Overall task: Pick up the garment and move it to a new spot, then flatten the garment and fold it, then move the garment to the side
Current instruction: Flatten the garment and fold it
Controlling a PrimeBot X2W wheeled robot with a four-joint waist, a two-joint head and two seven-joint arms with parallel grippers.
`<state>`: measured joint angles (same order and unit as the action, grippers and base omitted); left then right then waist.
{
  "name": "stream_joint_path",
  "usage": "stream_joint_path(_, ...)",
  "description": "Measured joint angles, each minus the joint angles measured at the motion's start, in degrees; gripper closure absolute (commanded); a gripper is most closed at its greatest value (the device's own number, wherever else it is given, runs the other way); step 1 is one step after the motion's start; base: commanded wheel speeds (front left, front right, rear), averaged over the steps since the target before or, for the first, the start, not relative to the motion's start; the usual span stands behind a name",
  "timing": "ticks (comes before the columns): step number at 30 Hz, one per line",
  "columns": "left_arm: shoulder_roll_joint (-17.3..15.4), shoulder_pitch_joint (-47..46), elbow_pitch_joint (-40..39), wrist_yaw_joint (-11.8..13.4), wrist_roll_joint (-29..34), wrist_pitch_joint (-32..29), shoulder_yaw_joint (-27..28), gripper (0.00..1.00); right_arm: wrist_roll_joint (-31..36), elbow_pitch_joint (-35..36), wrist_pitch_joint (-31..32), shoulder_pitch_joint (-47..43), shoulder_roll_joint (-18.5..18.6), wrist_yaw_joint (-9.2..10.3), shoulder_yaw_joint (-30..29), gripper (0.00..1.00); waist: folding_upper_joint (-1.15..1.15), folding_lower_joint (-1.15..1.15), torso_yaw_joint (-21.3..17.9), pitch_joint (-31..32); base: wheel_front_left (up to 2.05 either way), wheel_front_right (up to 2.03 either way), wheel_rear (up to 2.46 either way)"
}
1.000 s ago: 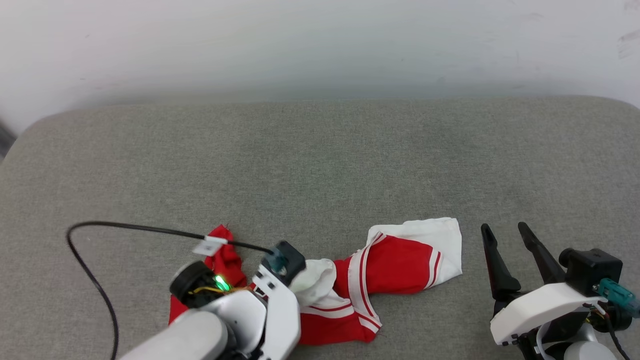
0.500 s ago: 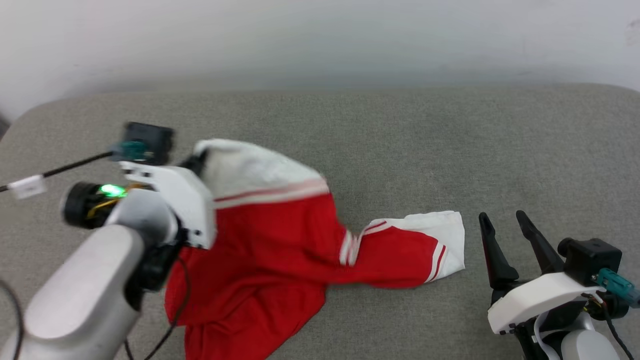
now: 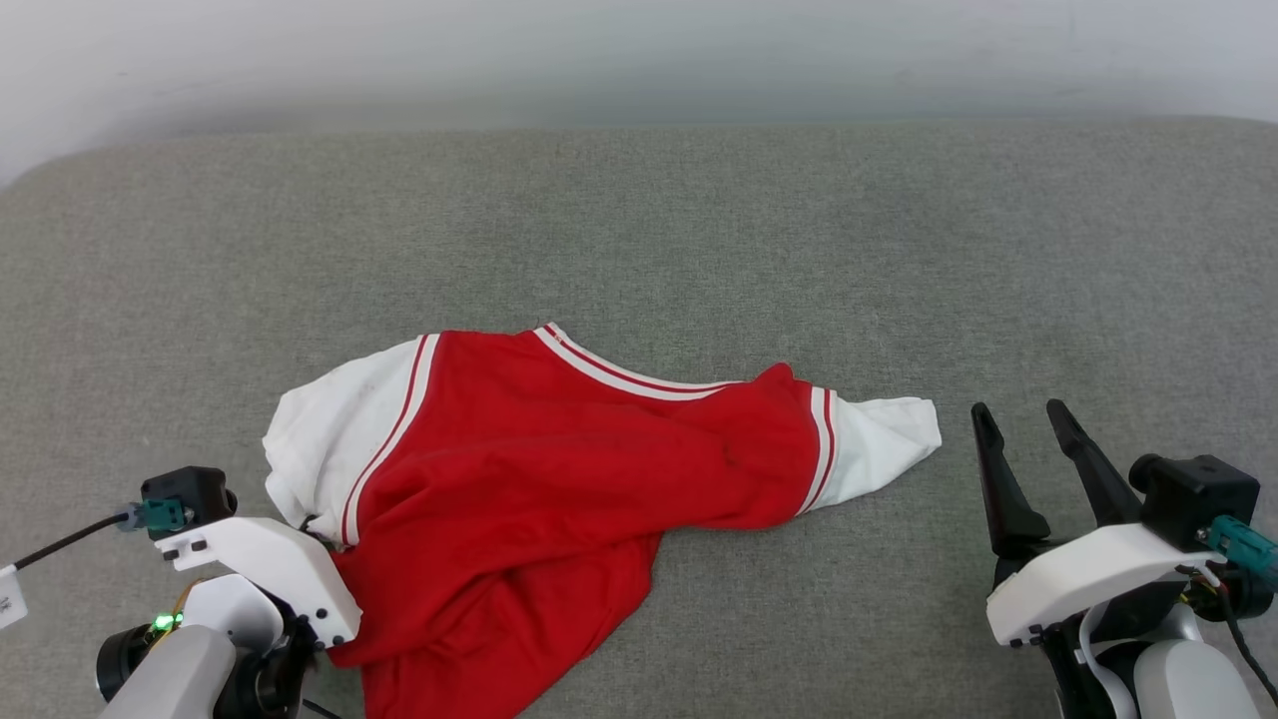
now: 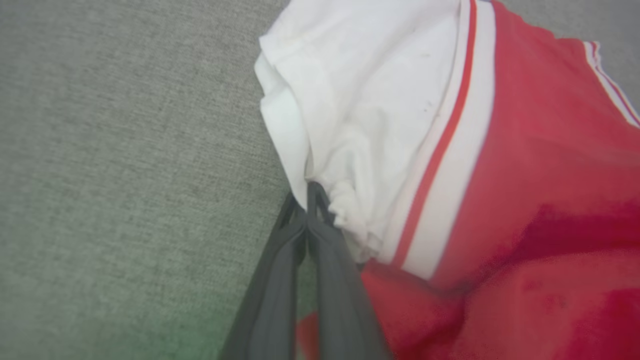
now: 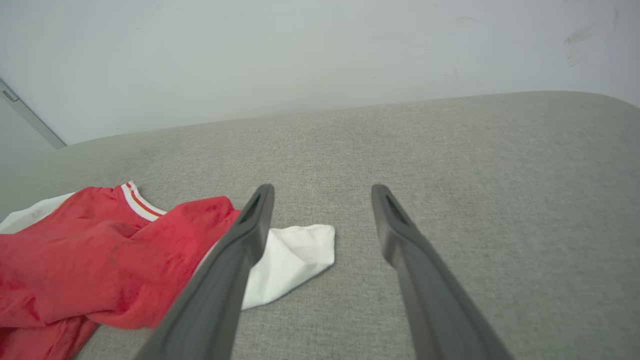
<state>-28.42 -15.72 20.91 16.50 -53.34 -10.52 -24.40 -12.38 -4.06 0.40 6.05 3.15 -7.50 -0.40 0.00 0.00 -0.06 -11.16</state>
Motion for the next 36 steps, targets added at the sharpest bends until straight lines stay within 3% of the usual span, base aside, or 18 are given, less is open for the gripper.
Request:
stream_joint_path(1,0.4,-0.1,0.7,-0.7,-0.4,0.7,0.2,0.62,0.0,0.0,0.2,0.1,0.1,0.00,0.0,0.00,0.00,0.00,0.1,-0.1,0.00,0.00,0.00)
stream_joint_path(2,0.8,-0.2,1.5,-1.2,-0.4,1.4,0.3,0.00,0.0,-0.1,0.2,0.1,0.2,0.00,0.0,0.00,0.00,0.00,0.3,0.0,0.00,0.00,0.00)
stream_joint_path(9,2.9,-1.1,3.8,-3.4,2.4,9.4,-0.6,0.00,-0.2,-1.0,1.0,0.0,1.0,0.00,-0.5,0.00,0.00,0.00,0.7,2.3,0.00,0.00,0.00)
stream_joint_path(16,3.0,-0.7,-0.2,-2.8,8.6,20.7,-1.8,0.00,-0.2,-1.6,1.9,-2.1,1.3,0.00,-1.5,0.00,0.00,0.00,1.2,6.7,0.00,0.00,0.00)
stream_joint_path(22,3.6,1.6,-7.8,-0.6,13.5,24.0,-3.6,0.00,-0.3,-1.9,4.3,-3.8,2.5,0.00,-3.2,0.00,0.00,0.00,1.9,10.1,0.00,0.00,0.00)
stream_joint_path(23,3.9,3.0,-11.8,1.0,15.4,24.4,-4.8,0.00,-0.5,-1.9,6.0,-3.8,3.3,0.00,-4.0,0.00,0.00,0.00,2.5,11.0,0.00,0.00,0.00)
stream_joint_path(27,3.9,4.0,-16.0,2.6,17.0,24.5,-5.6,0.00,-3.3,-3.8,12.3,-2.9,4.3,0.00,-5.9,0.00,0.00,0.00,3.4,10.9,0.00,0.00,0.00)
stream_joint_path(36,5.5,3.1,-19.5,3.1,18.0,24.1,-7.3,0.00,-10.0,-9.1,34.8,3.6,10.1,0.00,-6.7,0.00,0.00,0.00,7.2,7.2,0.00,0.00,0.00)
